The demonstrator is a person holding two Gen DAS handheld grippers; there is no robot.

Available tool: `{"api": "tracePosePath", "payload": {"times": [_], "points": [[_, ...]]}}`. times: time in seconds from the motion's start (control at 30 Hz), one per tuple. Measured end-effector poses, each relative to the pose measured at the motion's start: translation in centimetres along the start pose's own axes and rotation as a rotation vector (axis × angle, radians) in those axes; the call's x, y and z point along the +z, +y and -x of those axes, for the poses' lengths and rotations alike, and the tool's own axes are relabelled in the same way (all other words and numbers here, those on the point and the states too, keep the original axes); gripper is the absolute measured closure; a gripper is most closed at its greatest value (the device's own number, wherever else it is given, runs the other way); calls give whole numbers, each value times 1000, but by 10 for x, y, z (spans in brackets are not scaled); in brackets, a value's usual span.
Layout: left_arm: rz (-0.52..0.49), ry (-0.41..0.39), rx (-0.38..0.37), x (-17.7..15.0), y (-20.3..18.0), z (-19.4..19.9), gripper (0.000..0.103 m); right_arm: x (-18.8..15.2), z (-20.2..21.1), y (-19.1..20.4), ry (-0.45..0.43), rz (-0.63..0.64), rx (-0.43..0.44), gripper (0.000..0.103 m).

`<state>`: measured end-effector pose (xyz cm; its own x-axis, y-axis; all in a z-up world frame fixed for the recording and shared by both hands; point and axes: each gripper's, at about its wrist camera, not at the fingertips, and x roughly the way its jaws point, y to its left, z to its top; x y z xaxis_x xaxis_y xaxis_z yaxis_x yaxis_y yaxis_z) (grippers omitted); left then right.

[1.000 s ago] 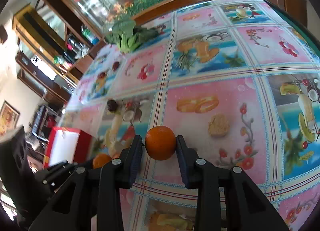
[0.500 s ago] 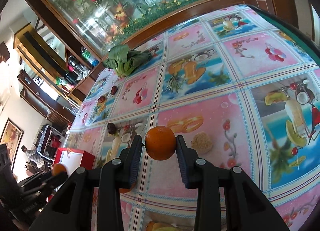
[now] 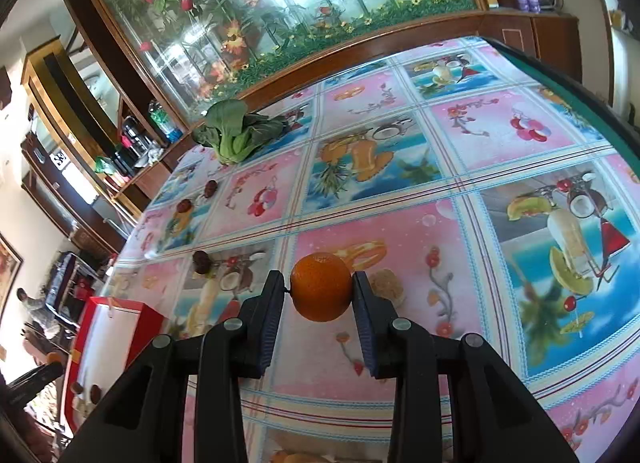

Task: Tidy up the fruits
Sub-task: 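Lift both held oranges and carry them over the red-rimmed tray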

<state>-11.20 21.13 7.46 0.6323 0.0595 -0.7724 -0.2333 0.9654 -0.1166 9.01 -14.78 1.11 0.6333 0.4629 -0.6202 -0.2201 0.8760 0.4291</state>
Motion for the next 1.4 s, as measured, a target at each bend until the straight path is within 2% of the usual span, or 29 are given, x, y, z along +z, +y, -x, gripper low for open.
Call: {"api": "tracePosePath", "payload": {"times": [0.37,0.57,0.83,1.0,1.2,1.27,1.4], "points": [[50,-55,-45,-36,11,17,69,-7,6,0,-27,4,-68,69],[54,-41,-66,-46,14,11,69,-13,17,14,-66,28,-38,69],[76,-55,-56,-54,24,15,69,-19,19,55,-85,71,88,69],[87,-49,-55,-52,26,12,69,-33,9,111,-49,98,241,70],[124,-54,-18,-47,39,12,69,-53,-18,182,57,161,422,70],[130,-58,3,-45,43,13,69,-56,-27,197,91,185,460,70],[159,-58,39,-37,52,9,69,-60,-42,207,167,237,479,70]]}}
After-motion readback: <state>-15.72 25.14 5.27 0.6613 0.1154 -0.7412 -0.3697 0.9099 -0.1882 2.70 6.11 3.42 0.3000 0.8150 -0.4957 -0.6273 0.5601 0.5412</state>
